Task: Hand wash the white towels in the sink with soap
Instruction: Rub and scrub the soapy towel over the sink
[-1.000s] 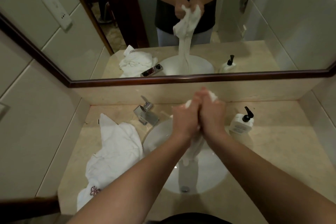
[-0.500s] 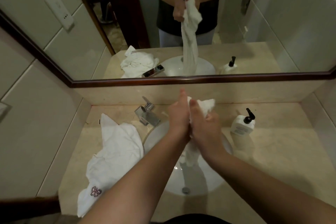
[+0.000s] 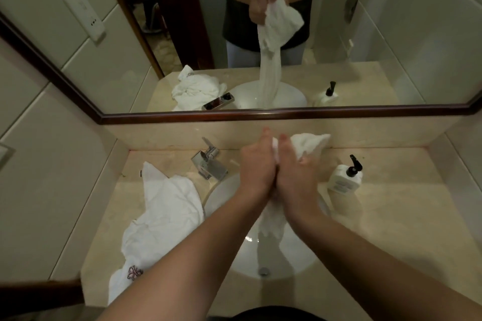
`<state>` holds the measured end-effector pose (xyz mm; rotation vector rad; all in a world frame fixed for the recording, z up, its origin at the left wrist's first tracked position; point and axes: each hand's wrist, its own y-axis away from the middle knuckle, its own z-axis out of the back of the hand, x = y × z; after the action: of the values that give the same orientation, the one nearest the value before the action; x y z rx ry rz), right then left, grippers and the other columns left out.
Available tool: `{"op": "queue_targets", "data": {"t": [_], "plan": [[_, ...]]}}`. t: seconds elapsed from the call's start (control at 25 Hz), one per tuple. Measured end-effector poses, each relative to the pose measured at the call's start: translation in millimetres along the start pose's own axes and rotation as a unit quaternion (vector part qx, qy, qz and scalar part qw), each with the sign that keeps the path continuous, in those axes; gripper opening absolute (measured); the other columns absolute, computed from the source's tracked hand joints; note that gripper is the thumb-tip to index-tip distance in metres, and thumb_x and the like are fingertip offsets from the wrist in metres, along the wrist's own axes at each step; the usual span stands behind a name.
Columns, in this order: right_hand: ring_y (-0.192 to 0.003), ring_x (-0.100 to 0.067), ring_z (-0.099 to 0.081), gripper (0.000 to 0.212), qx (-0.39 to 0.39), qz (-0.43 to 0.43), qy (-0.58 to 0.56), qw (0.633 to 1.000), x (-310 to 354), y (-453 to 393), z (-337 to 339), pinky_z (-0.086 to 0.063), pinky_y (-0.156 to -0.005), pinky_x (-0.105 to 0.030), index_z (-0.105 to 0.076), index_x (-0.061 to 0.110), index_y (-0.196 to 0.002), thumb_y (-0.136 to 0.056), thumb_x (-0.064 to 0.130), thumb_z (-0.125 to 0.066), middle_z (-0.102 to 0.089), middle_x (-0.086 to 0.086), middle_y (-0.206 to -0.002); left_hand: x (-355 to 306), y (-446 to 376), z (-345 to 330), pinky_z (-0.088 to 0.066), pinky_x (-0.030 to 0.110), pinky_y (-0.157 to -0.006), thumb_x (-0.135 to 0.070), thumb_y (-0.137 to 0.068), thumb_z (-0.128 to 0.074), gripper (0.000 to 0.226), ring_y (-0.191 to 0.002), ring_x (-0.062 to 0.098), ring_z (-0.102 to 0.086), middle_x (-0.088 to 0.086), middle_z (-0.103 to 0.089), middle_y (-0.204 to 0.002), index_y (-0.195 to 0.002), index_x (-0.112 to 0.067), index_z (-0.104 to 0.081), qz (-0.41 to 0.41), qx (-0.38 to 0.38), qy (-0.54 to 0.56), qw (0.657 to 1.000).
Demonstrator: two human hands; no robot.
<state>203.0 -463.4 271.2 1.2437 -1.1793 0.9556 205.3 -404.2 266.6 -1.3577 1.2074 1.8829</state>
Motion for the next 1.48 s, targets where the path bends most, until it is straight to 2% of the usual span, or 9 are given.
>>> {"op": "queue_targets", "data": {"t": [0.24,0.52,0.64,0.8,0.96,1.08,1.24,1.36,1.48], "plan": [[-0.051,-0.008,-0.062,0.038,-0.030,-0.032,-0.011,0.999,0,-10,5,-0.046,-0.046,-0.018,-0.060,0.011,-0.072,-0.098,0.039,-0.055,-0.064,0.005,-0.054,5,15,-3,-0.054,0.039,-0.072,-0.043,-0.103,-0.045,0.056,-0.070,0.027,-0.067,0.010,-0.071,-0.071,-0.075,-0.002,-0.070,-0.001,0.032,0.005,0.999],[-0.042,0.003,-0.054,0.040,-0.040,0.007,-0.006,0.999,17,-6,5,-0.042,-0.044,-0.013,-0.055,0.016,-0.066,-0.099,0.038,-0.054,-0.058,0.004,-0.048,-8,16,-2,-0.051,0.026,-0.059,-0.044,-0.103,-0.044,0.058,-0.058,0.011,-0.061,0.006,-0.069,-0.064,-0.072,-0.001,-0.068,-0.029,0.051,0.004,0.998],[-0.054,-0.007,-0.062,0.040,0.028,0.042,0.020,0.999,6,6,0,-0.050,-0.053,-0.026,-0.061,0.017,-0.065,-0.099,0.037,-0.054,-0.064,-0.003,-0.057,-13,12,1,-0.045,0.020,-0.049,-0.042,-0.104,-0.046,0.057,-0.049,0.008,-0.056,-0.002,-0.062,-0.051,-0.061,-0.009,-0.061,-0.013,0.008,0.065,0.998],[-0.049,-0.004,-0.059,0.039,-0.031,0.015,-0.008,0.999,12,-5,7,-0.047,-0.054,-0.024,-0.057,0.016,-0.068,-0.099,0.040,-0.054,-0.061,0.004,-0.053,-6,22,-2,-0.051,0.028,-0.063,-0.043,-0.103,-0.047,0.053,-0.068,0.017,-0.067,0.011,-0.073,-0.074,-0.078,-0.003,-0.071,-0.009,0.040,0.066,0.997],[-0.047,-0.005,-0.058,0.046,0.086,0.067,0.081,0.991,9,13,11,-0.044,-0.047,-0.019,-0.063,0.006,-0.066,-0.099,0.036,-0.053,-0.062,-0.006,-0.054,-5,17,3,-0.054,0.032,-0.069,-0.048,-0.100,-0.050,0.051,-0.072,0.022,-0.067,0.004,-0.071,-0.069,-0.070,-0.011,-0.069,0.060,0.033,0.153,0.986],[-0.046,-0.011,-0.055,0.047,0.001,0.066,0.047,0.997,17,-9,14,-0.043,-0.048,-0.027,-0.057,0.011,-0.062,-0.099,0.040,-0.053,-0.057,-0.002,-0.052,-7,24,-3,-0.056,0.043,-0.085,-0.054,-0.098,-0.048,0.056,-0.088,0.026,-0.073,0.010,-0.076,-0.085,-0.083,-0.008,-0.076,0.023,0.056,0.083,0.995],[-0.052,-0.016,-0.063,0.047,0.095,0.137,0.042,0.985,7,18,7,-0.049,-0.048,-0.030,-0.060,0.008,-0.063,-0.097,0.040,-0.051,-0.062,-0.008,-0.058,-14,16,6,-0.056,0.027,-0.062,-0.048,-0.101,-0.048,0.049,-0.071,0.017,-0.071,0.005,-0.072,-0.073,-0.078,-0.011,-0.069,0.071,0.034,0.134,0.988],[-0.050,-0.010,-0.061,0.043,0.014,0.082,0.005,0.996,8,-1,11,-0.046,-0.046,-0.025,-0.060,0.011,-0.065,-0.100,0.035,-0.052,-0.062,-0.002,-0.054,-5,22,1,-0.058,0.039,-0.084,-0.048,-0.102,-0.045,0.052,-0.091,0.024,-0.074,0.010,-0.077,-0.089,-0.087,-0.009,-0.076,0.034,0.048,0.075,0.995],[-0.053,-0.015,-0.064,0.046,0.074,0.075,0.024,0.994,-1,21,11,-0.048,-0.049,-0.026,-0.065,0.006,-0.070,-0.097,0.041,-0.053,-0.065,-0.008,-0.059,-5,15,2,-0.058,0.044,-0.081,-0.052,-0.097,-0.053,0.052,-0.092,0.034,-0.072,0.017,-0.075,-0.091,-0.096,-0.003,-0.073,0.086,0.005,0.129,0.988]]}}
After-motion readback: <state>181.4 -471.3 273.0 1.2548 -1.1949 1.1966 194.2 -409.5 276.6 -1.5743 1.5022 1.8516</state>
